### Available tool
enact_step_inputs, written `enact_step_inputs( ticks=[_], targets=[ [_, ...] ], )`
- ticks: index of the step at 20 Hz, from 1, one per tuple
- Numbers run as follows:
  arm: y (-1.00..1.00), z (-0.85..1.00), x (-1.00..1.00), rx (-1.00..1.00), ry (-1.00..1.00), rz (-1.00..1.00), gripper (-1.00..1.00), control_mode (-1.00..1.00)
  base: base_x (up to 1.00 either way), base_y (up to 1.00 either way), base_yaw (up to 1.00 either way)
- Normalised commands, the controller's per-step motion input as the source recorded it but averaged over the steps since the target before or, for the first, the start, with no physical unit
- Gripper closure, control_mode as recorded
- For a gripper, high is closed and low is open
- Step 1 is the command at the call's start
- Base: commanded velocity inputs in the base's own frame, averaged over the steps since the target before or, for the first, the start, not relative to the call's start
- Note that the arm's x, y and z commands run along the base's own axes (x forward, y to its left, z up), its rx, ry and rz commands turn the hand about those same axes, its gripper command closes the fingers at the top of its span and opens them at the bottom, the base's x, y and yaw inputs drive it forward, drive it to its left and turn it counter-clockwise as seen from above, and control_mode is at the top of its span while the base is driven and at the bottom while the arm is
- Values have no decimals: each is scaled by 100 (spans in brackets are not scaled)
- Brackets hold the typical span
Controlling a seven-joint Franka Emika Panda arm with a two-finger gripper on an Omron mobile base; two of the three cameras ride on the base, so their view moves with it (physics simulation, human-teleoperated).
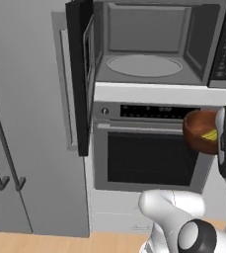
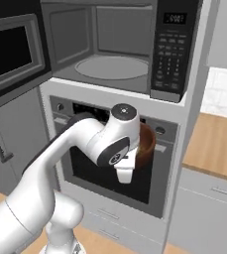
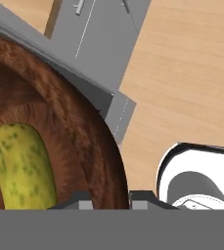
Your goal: Pick the cucumber from the sink and place it in the bowl. Then pick the bowl and place it in the microwave. Then close the microwave door and press the start button.
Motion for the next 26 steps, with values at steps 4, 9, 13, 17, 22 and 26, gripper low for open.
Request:
enact_step_inputs(
  ticks=[4,9,13,17,22,26],
  targets=[
    [0,0,0,0,0,0,100,100,49,43,-16],
    [0,0,0,0,0,0,100,100,61,18,-16],
    [0,0,0,0,0,0,100,100,55,2,-11],
    [0,0,0,0,0,0,100,100,13,2,-3],
    [0,0,0,0,0,0,100,100,-4,2,0],
    [0,0,0,0,0,0,100,100,0,0,0]
  ],
)
